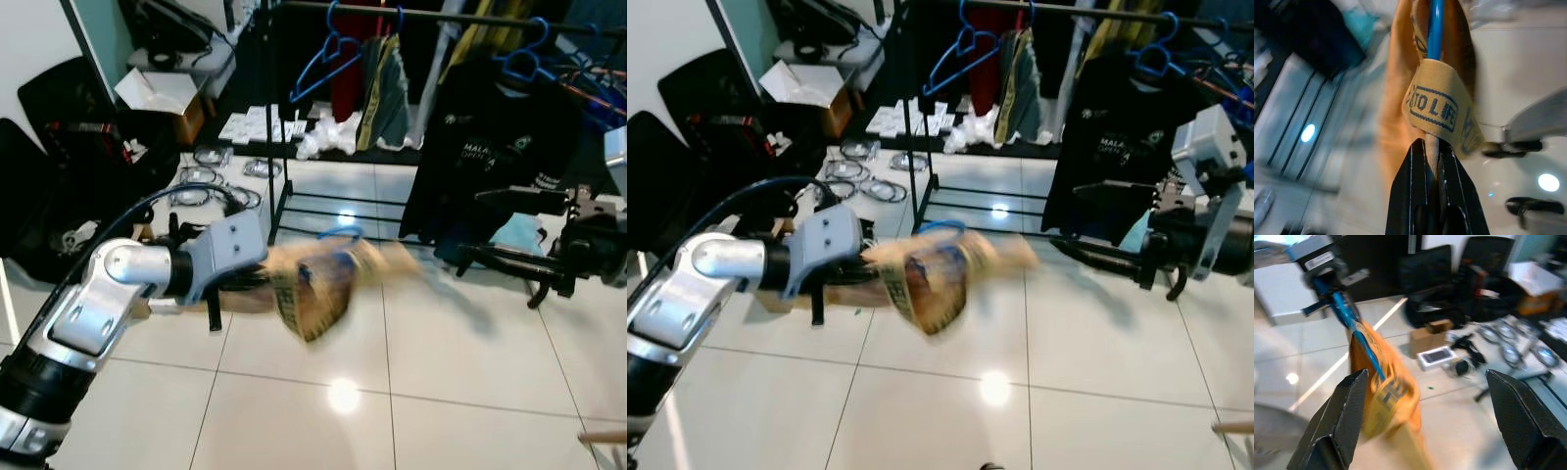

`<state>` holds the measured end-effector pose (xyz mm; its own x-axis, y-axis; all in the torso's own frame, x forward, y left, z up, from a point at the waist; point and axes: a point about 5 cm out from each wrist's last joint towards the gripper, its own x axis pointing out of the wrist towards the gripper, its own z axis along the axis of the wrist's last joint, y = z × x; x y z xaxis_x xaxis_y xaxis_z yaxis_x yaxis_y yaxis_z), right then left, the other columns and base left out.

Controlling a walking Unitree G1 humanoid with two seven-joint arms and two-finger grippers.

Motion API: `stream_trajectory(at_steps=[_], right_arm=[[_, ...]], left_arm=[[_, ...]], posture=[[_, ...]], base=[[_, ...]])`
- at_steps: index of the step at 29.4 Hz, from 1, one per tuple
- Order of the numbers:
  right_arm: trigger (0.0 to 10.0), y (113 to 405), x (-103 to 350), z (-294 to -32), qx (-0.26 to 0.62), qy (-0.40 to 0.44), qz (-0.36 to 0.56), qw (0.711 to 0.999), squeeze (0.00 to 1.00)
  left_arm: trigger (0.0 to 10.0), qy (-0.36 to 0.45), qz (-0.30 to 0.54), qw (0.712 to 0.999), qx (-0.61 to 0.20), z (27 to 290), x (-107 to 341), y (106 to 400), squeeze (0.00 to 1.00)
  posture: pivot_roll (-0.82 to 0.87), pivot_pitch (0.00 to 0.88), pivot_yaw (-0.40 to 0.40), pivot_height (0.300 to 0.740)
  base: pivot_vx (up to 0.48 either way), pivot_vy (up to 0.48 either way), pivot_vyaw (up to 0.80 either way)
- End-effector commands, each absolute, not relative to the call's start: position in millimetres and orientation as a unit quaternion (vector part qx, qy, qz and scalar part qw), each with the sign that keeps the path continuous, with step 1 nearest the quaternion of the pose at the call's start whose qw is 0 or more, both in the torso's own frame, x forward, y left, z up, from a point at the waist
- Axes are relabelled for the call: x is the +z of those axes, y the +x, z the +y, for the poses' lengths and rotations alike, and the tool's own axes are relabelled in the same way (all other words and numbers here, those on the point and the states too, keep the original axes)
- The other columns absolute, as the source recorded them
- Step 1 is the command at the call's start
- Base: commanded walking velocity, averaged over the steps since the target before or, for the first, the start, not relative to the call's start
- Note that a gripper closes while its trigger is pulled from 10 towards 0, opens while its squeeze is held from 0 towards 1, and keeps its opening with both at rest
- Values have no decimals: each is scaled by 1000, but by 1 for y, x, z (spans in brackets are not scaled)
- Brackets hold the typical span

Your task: Hang hanger

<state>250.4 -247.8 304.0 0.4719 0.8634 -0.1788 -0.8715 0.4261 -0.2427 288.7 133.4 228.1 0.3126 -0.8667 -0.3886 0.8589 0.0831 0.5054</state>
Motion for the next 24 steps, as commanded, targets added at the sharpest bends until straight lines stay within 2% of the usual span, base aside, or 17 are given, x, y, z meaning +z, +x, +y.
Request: stream_trajectory(at_steps=[1, 4, 7, 8, 10, 11, 12, 13, 15, 16, 18, 19, 22, 24], right_arm=[[10000, 248, 304, -241, 535, -167, 17, 828, 0], [10000, 245, 307, -236, 562, -171, 17, 809, 0], [10000, 244, 306, -233, 576, -174, 23, 798, 0], [10000, 241, 304, -230, 599, -174, 33, 781, 0], [10000, 241, 304, -230, 599, -174, 33, 781, 0], [10000, 236, 299, -224, 629, -174, 51, 756, 0], [10000, 236, 299, -224, 629, -174, 51, 756, 0], [10000, 231, 295, -220, 658, -173, 71, 730, 0], [10000, 231, 295, -220, 658, -173, 71, 730, 0], [10000, 227, 290, -215, 681, -174, 87, 706, 0], [10000, 227, 290, -215, 681, -174, 87, 706, 0], [10000, 225, 288, -212, 695, -177, 99, 690, 0], [10000, 225, 288, -212, 695, -177, 99, 690, 0], [10000, 227, 284, -210, 701, -188, 111, 679, 0]], left_arm=[[10000, 341, -11, 715, -610, 131, 231, 283, 0], [10000, 323, -33, 691, -646, 122, 239, 276, 0], [10000, 315, -42, 684, -657, 117, 242, 274, 0], [10000, 311, -52, 679, -663, 113, 243, 273, 0], [10000, 311, -52, 679, -663, 113, 243, 273, 0], [10000, 308, -57, 675, -668, 110, 243, 272, 0], [10000, 308, -57, 675, -668, 110, 243, 272, 0], [10000, 305, -61, 669, -675, 109, 243, 271, 0], [10000, 305, -61, 669, -675, 109, 243, 271, 0], [10000, 301, -64, 665, -681, 107, 243, 270, 0], [10000, 301, -64, 665, -681, 107, 243, 270, 0], [10000, 297, -66, 659, -687, 107, 244, 268, 0], [10000, 297, -66, 659, -687, 107, 244, 268, 0], [10000, 292, -71, 655, -693, 106, 245, 267, 0]], posture=[[-55, 121, 20, 740], [-58, 120, 21, 740], [-60, 120, 19, 740], [-64, 120, 20, 740], [-64, 120, 20, 740], [-67, 121, 21, 740], [-67, 121, 21, 740], [-68, 121, 20, 740], [-68, 121, 20, 740], [-66, 122, 19, 740], [-66, 122, 19, 740], [-65, 122, 19, 740], [-65, 122, 19, 740], [-65, 123, 17, 740]], base=[[0, 0, 0], [0, 0, 0], [0, 0, 0], [0, 0, 0], [0, 0, 0], [0, 0, 0], [0, 0, 0], [0, 0, 0], [0, 0, 0], [0, 0, 0], [0, 0, 0], [0, 0, 0], [0, 0, 0], [0, 0, 0]])
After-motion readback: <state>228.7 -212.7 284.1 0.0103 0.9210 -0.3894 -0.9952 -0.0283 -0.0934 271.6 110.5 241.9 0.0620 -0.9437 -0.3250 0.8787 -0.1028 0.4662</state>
